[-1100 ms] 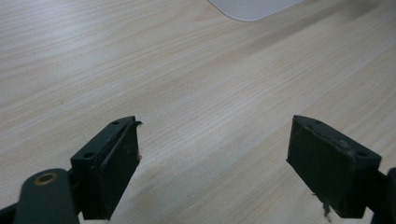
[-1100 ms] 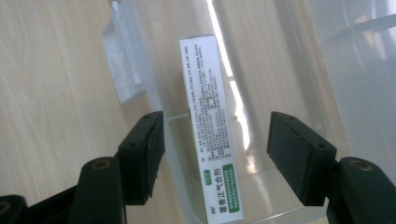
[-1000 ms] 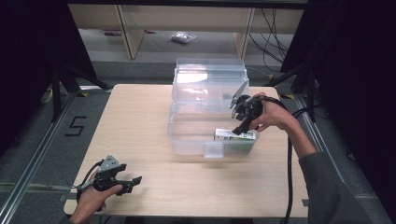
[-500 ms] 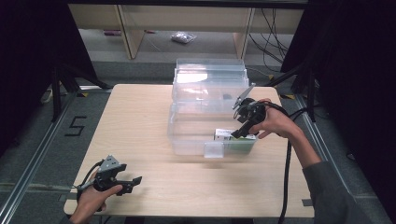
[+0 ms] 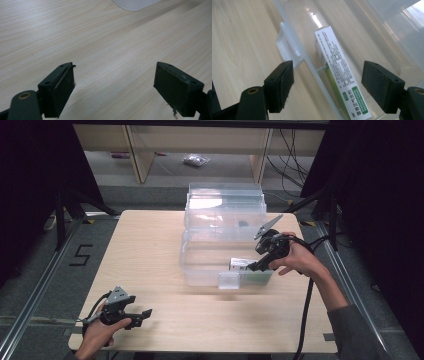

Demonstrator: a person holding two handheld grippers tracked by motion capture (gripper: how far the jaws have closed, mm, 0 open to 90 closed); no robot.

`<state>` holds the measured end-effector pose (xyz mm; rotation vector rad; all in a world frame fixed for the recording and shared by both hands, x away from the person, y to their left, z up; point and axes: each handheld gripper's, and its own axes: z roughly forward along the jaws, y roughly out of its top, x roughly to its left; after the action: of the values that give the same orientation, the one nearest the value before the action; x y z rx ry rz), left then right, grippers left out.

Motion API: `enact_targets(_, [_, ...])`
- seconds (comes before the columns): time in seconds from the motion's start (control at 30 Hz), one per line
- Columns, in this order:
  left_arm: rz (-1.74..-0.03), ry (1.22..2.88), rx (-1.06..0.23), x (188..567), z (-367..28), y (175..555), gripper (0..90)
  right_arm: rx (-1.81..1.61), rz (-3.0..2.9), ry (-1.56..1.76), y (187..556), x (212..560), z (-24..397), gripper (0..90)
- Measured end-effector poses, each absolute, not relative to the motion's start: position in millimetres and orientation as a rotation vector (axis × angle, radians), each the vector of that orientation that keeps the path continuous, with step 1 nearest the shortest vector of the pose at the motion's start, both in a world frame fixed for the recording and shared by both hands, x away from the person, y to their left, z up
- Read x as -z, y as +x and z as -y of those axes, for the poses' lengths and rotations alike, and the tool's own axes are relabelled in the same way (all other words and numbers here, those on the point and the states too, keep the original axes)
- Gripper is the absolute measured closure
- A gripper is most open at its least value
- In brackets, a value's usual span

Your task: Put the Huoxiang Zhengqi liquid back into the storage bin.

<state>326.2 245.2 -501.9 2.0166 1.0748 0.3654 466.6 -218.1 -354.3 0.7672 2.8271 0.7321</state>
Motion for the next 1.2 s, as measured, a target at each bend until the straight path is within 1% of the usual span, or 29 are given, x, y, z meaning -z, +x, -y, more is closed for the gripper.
enact_targets(0.17, [-1.073, 2.018, -0.368, 502, -245, 326, 16.0, -0.760, -2.794, 0.790, 461, 354, 223, 24.9])
enact_targets(0.53, [-1.075, 2.018, -0.366, 502, -245, 326, 16.0, -0.788, -2.743, 0.857, 451, 352, 231, 24.4])
enact_targets(1.2, [-1.076, 2.017, -0.366, 502, -245, 326, 16.0, -0.850, -2.708, 0.833, 428, 360, 232, 23.9])
